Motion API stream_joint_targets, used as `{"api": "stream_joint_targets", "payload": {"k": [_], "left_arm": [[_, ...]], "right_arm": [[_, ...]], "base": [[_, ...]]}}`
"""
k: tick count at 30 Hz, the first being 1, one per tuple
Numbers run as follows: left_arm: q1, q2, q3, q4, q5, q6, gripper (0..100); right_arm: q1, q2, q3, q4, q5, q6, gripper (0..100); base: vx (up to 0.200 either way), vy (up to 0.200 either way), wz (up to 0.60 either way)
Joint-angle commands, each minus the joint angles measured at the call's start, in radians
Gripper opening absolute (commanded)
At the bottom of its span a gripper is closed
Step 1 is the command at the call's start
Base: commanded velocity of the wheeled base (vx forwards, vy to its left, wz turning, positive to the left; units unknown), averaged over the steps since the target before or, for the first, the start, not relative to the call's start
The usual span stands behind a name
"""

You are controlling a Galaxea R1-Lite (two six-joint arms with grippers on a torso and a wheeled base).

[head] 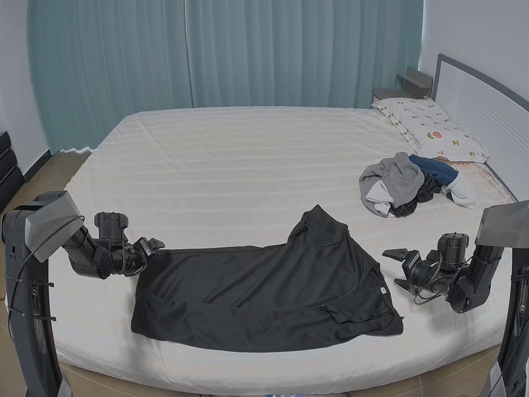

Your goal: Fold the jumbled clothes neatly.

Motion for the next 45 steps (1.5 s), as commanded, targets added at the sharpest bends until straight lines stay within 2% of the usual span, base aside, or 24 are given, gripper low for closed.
{"api": "stream_joint_targets", "payload": {"k": [1,6,7,11,17,19,20,21,22,23,24,27,29,32,34,37,44,45], "left_arm": [[-0.002,0.012,-0.004,0.000,0.000,0.000,100],[-0.002,0.014,-0.013,0.000,-0.001,-0.010,100],[-0.002,0.014,-0.013,0.000,-0.001,-0.010,0],[-0.002,0.014,-0.013,-0.026,0.002,-0.014,0],[0.001,0.007,-0.004,-0.060,0.003,-0.084,0],[0.001,0.007,-0.004,-0.059,0.002,-0.090,0],[0.001,-0.003,-0.003,-0.059,0.002,-0.127,0],[0.001,-0.005,-0.003,-0.059,0.002,-0.129,0],[0.001,-0.012,0.001,-0.059,-0.001,-0.152,0],[0.001,-0.012,0.001,-0.059,-0.001,-0.156,0],[0.002,-0.016,0.002,-0.057,-0.008,-0.172,0],[0.002,-0.022,0.002,-0.057,-0.011,-0.204,0],[0.002,-0.023,0.002,-0.057,-0.011,-0.221,0],[0.004,-0.023,0.004,-0.057,-0.012,-0.228,0],[0.002,-0.023,0.004,-0.057,-0.012,-0.228,0],[0.002,-0.023,0.004,-0.059,-0.012,-0.228,0],[0.002,-0.022,0.005,-0.060,-0.012,-0.227,0],[0.002,-0.022,0.005,-0.060,-0.012,-0.227,0]], "right_arm": [[0.000,0.001,0.000,0.000,0.000,0.000,100],[0.002,0.001,0.000,0.000,-0.001,0.000,100],[0.000,0.001,-0.001,-0.001,0.000,0.000,100],[0.007,0.002,-0.015,0.000,-0.010,0.000,100],[0.086,-0.001,-0.096,0.019,-0.122,-0.020,100],[0.089,0.001,-0.106,0.022,-0.130,-0.023,100],[0.117,0.001,-0.199,0.086,-0.152,-0.057,100],[0.119,0.001,-0.207,0.094,-0.152,-0.060,100],[0.128,0.004,-0.307,0.210,-0.167,-0.106,100],[0.132,0.007,-0.336,0.238,-0.173,-0.118,100],[0.148,0.022,-0.432,0.328,-0.207,-0.154,100],[0.158,0.104,-0.581,0.424,-0.241,-0.189,100],[0.163,0.154,-0.647,0.462,-0.241,-0.237,100],[0.157,0.231,-0.710,0.488,-0.241,-0.362,100],[0.146,0.249,-0.732,0.494,-0.234,-0.393,100],[0.126,0.266,-0.762,0.511,-0.218,-0.402,100],[0.079,0.272,-0.770,0.554,-0.107,-0.398,100],[0.077,0.271,-0.764,0.555,-0.095,-0.398,0]], "base": [[0.000,0.000,0.00],[0.000,0.000,0.00],[0.000,0.000,0.00],[0.000,0.000,0.00],[0.000,0.000,0.00],[0.000,0.000,0.00],[0.000,0.000,0.00],[0.000,0.000,0.00],[0.000,0.000,0.00],[0.000,0.000,0.00],[0.000,0.000,0.00],[0.000,0.000,0.00],[0.000,0.000,0.00],[0.000,0.000,0.00],[0.000,0.000,0.00],[0.000,0.000,0.00],[0.000,0.000,0.00],[0.000,0.000,0.00]]}}
